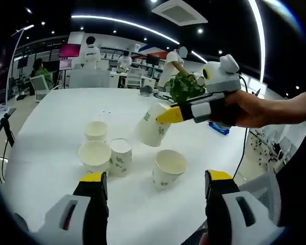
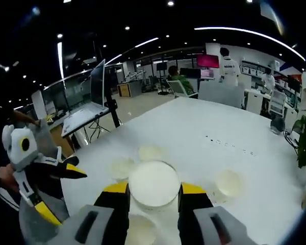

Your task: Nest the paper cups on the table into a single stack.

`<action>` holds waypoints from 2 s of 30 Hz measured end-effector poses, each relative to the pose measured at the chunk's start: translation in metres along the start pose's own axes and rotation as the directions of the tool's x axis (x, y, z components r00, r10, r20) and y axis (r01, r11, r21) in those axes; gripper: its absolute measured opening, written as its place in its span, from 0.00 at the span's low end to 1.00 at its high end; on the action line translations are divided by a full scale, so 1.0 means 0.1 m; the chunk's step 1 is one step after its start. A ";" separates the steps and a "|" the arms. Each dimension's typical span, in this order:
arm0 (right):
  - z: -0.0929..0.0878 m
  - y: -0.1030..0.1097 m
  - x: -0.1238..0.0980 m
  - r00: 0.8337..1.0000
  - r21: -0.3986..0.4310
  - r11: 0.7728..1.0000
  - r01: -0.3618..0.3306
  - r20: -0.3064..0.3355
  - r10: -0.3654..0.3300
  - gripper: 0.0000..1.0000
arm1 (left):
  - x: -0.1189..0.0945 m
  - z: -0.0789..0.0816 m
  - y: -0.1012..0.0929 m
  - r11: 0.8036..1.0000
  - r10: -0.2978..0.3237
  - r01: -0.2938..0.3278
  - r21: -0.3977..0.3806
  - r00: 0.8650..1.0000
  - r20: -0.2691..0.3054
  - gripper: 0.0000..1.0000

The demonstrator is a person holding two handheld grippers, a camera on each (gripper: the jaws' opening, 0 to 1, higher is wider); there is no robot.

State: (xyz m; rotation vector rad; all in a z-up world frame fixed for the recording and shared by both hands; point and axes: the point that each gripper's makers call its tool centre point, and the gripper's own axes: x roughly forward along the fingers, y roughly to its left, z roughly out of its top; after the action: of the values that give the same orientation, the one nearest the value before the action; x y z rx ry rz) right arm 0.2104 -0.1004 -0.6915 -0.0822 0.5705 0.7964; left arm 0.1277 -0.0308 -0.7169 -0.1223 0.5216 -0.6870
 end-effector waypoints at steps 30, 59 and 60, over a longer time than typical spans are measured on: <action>0.11 0.79 -0.21 0.941 0.085 0.940 -0.330 0.102 0.322 0.35 | 0.27 0.05 -0.13 0.996 -0.089 0.088 0.033 0.996 0.021 0.43; -0.19 1.03 -0.24 0.823 0.176 0.814 -0.554 -0.037 0.568 0.40 | -0.06 -0.15 -0.34 0.946 -0.162 0.180 0.269 0.983 -0.088 0.13; -0.20 1.05 -0.24 0.821 0.179 0.812 -0.556 -0.040 0.570 0.41 | -0.08 -0.11 -0.37 0.951 -0.164 0.177 0.253 0.984 -0.071 0.13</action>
State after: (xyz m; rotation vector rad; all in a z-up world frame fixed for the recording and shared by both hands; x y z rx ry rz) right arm 0.1150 -0.0482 -0.6813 0.2136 0.7593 1.3303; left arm 0.0954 -0.0533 -0.7131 0.0965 0.4673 -0.9238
